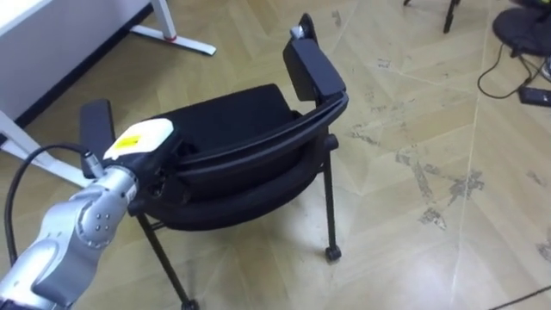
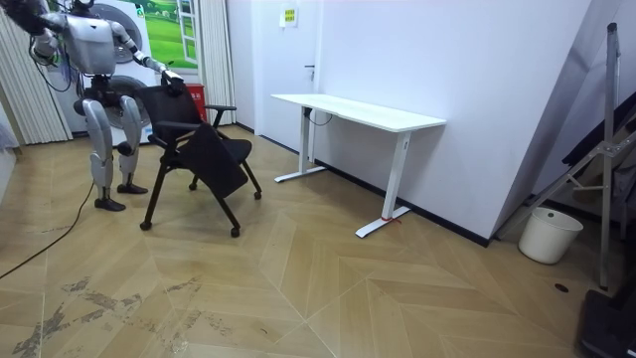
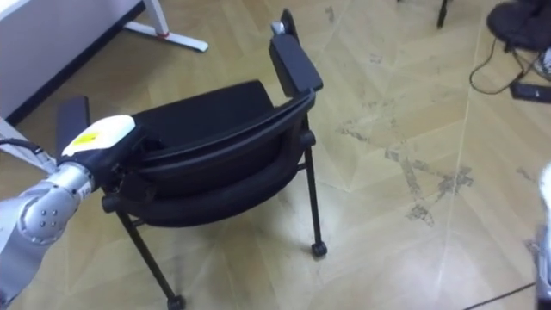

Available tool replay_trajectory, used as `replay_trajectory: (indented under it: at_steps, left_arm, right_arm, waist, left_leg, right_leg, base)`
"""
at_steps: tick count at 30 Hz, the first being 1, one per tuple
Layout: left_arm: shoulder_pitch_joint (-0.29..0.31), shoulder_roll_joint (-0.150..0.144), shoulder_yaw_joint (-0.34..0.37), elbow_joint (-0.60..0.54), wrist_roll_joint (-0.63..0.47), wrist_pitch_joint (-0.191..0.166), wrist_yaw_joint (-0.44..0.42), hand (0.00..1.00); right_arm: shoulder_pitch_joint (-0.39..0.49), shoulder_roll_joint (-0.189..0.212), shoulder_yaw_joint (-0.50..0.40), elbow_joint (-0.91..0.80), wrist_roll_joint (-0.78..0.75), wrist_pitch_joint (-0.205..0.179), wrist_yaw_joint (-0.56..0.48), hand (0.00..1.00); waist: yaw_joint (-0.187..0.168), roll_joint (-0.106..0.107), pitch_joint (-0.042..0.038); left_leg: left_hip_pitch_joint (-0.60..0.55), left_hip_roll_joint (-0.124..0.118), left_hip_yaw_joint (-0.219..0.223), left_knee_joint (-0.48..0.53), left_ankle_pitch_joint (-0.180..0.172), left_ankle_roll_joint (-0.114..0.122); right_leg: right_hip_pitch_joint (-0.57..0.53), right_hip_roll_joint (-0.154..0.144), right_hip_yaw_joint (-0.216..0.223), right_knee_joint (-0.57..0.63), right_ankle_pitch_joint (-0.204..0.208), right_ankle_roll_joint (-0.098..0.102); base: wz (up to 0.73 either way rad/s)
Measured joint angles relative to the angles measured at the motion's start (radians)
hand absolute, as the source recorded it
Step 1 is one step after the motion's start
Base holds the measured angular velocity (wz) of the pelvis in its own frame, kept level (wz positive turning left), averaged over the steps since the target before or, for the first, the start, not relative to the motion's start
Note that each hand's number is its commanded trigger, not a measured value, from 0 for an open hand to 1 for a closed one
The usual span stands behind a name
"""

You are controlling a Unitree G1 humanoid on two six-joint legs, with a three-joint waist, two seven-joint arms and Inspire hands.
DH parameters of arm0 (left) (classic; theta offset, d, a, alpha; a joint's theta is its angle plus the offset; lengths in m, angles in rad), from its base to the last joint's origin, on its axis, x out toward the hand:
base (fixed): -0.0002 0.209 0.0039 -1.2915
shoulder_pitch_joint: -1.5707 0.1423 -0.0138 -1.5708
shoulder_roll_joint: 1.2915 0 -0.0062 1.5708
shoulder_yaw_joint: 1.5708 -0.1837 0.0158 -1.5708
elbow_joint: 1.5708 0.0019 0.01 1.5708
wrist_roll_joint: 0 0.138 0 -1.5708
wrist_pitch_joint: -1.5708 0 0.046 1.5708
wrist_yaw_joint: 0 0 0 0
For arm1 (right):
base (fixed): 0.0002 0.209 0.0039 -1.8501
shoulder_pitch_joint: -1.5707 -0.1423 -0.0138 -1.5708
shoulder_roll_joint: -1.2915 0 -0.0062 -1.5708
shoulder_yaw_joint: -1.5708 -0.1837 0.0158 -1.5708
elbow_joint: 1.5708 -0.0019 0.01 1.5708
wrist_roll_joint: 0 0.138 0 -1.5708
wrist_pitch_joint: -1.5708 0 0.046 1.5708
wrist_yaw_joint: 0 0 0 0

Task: Push chair

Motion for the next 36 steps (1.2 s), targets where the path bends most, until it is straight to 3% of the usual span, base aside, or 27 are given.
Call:
replay_trajectory:
  at_steps: [5,8,15,21,29,36]
  left_arm:
    - [-0.001,-0.002,-0.001,0.005,-0.001,-0.043,0.003,1.0]
    - [-0.002,-0.003,-0.003,0.011,-0.001,-0.065,0.004,1.0]
    - [-0.024,-0.004,-0.016,0.04,0.0,-0.113,-0.005,1.0]
    - [-0.038,-0.03,-0.015,0.036,0.04,-0.127,-0.022,1.0]
    - [-0.054,-0.033,-0.016,0.039,0.047,-0.147,-0.057,1.0]
    - [-0.078,-0.048,-0.016,0.038,0.056,-0.163,-0.091,1.0]
  right_arm:
    - [-0.001,-0.013,0.093,-0.013,-0.036,-0.008,0.121,0.0]
    - [-0.001,-0.043,0.148,-0.013,-0.036,-0.011,0.202,0.0]
    - [-0.006,-0.045,0.227,-0.014,-0.115,-0.015,0.398,0.0]
    - [-0.029,-0.045,0.248,-0.034,-0.14,-0.014,0.543,0.0]
    - [-0.094,-0.043,0.307,-0.034,-0.158,-0.022,0.688,0.0]
    - [-0.094,-0.043,0.342,-0.02,-0.191,-0.022,0.829,0.0]
  waist:
    - [0.028,0.0,-0.0002]
    - [0.031,0.0,-0.0002]
    - [0.063,-0.003,0.0021]
    - [0.094,-0.014,0.0006]
    - [0.107,-0.039,0.0023]
    - [0.116,-0.038,0.002]
  left_leg:
    - [0.003,0.001,-0.001,-0.001,0.0,0.0]
    - [0.008,0.002,-0.018,-0.002,0.0,0.0]
    - [0.024,0.003,-0.031,-0.013,0.0,-0.001]
    - [0.025,0.003,-0.039,-0.015,0.0,-0.001]
    - [0.039,0.004,-0.05,-0.016,0.0,-0.001]
    - [0.026,0.003,-0.075,-0.01,0.0,-0.001]
  right_leg:
    - [0.002,0.0,-0.009,-0.001,0.0,0.0]
    - [0.016,-0.001,-0.024,-0.012,0.0,0.0]
    - [0.031,0.002,-0.037,-0.019,0.0,0.0]
    - [0.03,0.002,-0.045,-0.018,0.0,0.0]
    - [0.06,0.001,-0.063,-0.039,0.0,-0.001]
    - [0.066,0.0,-0.089,-0.051,0.001,-0.002]
  base:
    - [0.0]
    - [0.09]
    - [0.02]
    - [-0.01]
    - [0.06]
    - [0.11]
